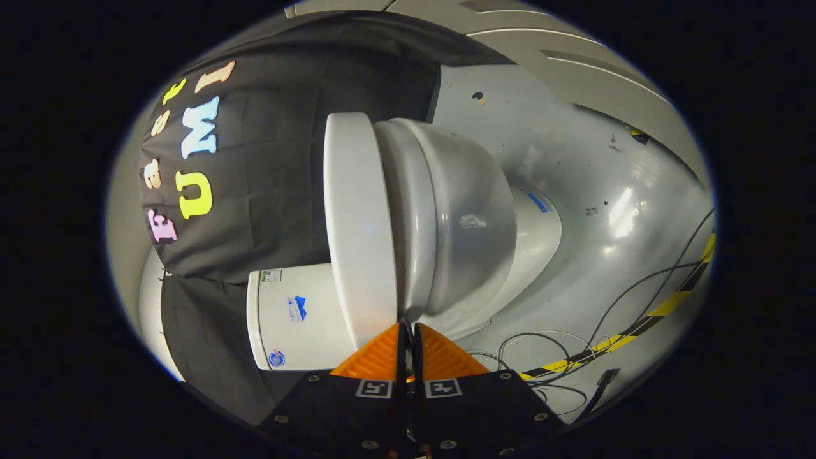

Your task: Open the toilet lid.

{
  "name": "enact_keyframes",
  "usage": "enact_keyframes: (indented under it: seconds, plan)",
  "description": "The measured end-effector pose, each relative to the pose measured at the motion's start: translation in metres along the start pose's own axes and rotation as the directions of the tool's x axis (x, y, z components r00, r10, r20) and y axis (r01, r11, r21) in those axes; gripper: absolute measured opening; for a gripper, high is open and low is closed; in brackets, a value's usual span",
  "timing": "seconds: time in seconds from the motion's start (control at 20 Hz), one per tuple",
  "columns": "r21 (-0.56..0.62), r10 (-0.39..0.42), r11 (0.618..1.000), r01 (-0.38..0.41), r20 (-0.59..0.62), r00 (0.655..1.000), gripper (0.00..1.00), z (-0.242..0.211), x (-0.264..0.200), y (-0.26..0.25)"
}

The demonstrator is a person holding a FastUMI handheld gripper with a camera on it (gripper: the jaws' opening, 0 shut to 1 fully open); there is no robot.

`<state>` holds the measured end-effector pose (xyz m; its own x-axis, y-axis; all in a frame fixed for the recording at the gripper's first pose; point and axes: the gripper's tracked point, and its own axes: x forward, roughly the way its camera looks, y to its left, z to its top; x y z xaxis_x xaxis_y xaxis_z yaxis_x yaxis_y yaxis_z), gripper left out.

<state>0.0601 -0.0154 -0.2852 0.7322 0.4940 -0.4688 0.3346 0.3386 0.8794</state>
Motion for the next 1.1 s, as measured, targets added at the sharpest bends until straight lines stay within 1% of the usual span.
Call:
enact_keyframes:
  seconds: [0.05, 0.15, 0.3, 0.4, 0.65, 0.9, 1.1]
  plan:
    - [-0.037, -0.019, 0.999, 0.019, 0.009, 1.0, 0.0, 0.0, -0.003, -0.002]
    - [-0.071, -0.054, 0.996, 0.056, 0.028, 0.998, 0.0, 0.002, -0.002, -0.001]
    - [-0.1, -0.077, 0.992, 0.083, 0.065, 0.995, 0.0, 0.003, -0.007, 0.01]
    - [-0.142, -0.105, 0.983, 0.117, 0.089, 0.99, 0.0, 0.002, -0.01, 0.016]
    - [-0.189, -0.147, 0.966, 0.176, 0.156, 0.977, 0.0, 0.002, -0.016, 0.037]
    - [-0.308, -0.159, 0.924, 0.229, 0.236, 0.959, 0.0, -0.002, -0.027, 0.069]
    - [-0.423, -0.118, 0.874, 0.241, 0.297, 0.948, 0.0, -0.01, -0.035, 0.11]
